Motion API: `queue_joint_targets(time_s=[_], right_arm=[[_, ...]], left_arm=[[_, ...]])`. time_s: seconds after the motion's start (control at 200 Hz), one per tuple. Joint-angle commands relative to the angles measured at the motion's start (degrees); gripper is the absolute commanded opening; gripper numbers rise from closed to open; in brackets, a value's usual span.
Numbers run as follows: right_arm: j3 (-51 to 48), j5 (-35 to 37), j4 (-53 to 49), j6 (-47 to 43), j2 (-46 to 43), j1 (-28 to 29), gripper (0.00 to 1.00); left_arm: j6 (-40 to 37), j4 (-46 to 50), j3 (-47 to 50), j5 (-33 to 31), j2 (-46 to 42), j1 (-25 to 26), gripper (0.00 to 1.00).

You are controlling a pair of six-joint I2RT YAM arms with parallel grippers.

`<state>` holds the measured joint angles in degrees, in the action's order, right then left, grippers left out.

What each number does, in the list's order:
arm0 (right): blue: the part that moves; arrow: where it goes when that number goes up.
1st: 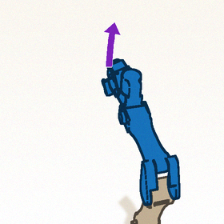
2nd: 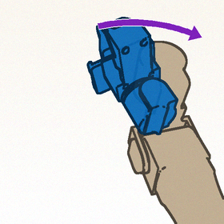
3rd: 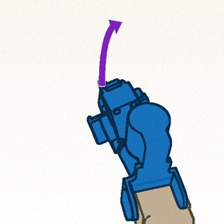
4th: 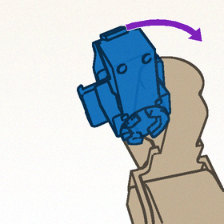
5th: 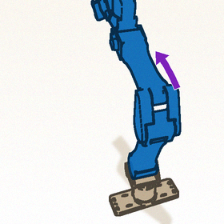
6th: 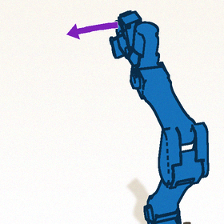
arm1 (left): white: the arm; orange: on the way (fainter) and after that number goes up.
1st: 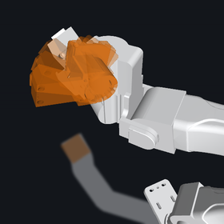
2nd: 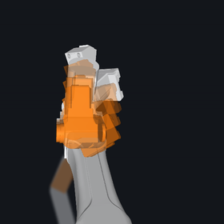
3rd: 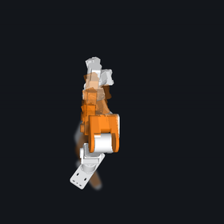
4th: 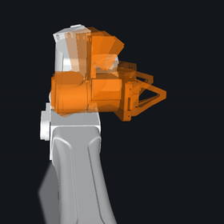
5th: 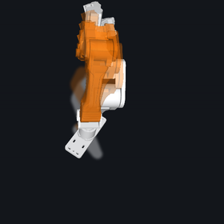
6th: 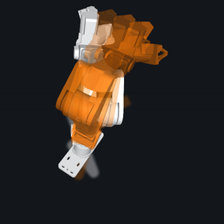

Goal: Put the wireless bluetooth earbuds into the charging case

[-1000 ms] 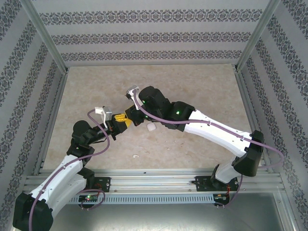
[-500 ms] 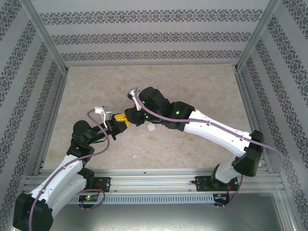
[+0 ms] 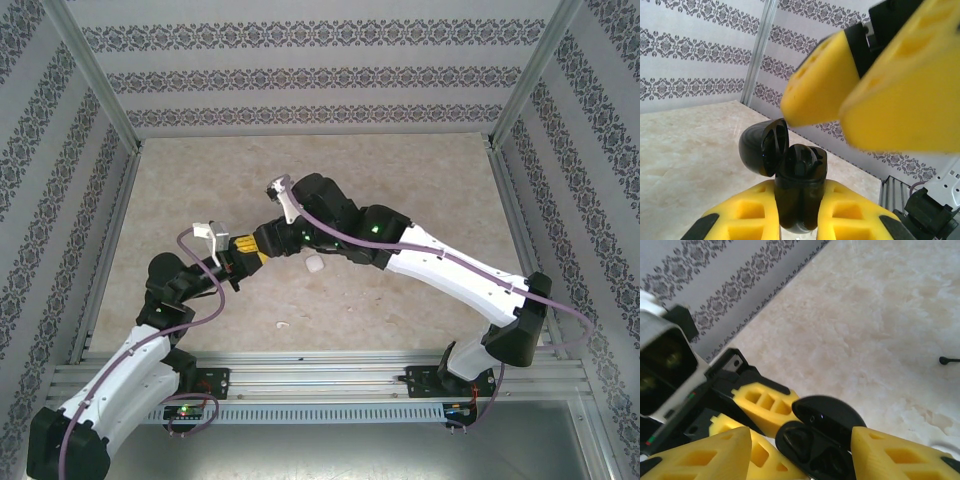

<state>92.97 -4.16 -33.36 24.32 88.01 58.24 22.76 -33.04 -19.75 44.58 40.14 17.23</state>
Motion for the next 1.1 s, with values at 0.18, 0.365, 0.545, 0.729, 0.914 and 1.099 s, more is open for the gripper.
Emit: queue_joint_targets(time_s=[0.18,0.365,0.545,0.729,0.914,1.099], right_arm=[[5.32,-1.92,-1.87,2.28,-1.98,-1.05,0.58],[6.19,-2.59,-3.41,3.58,-0.93,-3.63,0.58],[7.92,-3.31,-7.83,3.93,2.54,-7.70,0.58],[9.40,-3.96,-8.79,3.67,7.70,-11.10,0.58],[14.97,-3.84,-10.58,1.57,15.66,-13.53,0.57],[22.62,-3.92,-12.64,-0.31,25.11,-15.51,0.56]], left_arm=[[-1.93,0.51,-1.36,0.07,-1.82,-0.11,0.00],[-1.69,0.91,-0.06,-0.76,-2.63,-0.13,0.00],[-1.45,3.49,2.07,-2.16,-4.59,-0.17,0.00],[-3.79,12.04,2.84,-5.50,-8.66,-0.16,0.00],[-2.91,12.04,5.26,-6.72,-10.16,-0.18,0.00],[-3.08,13.01,6.39,-7.90,-10.15,-0.16,0.00]])
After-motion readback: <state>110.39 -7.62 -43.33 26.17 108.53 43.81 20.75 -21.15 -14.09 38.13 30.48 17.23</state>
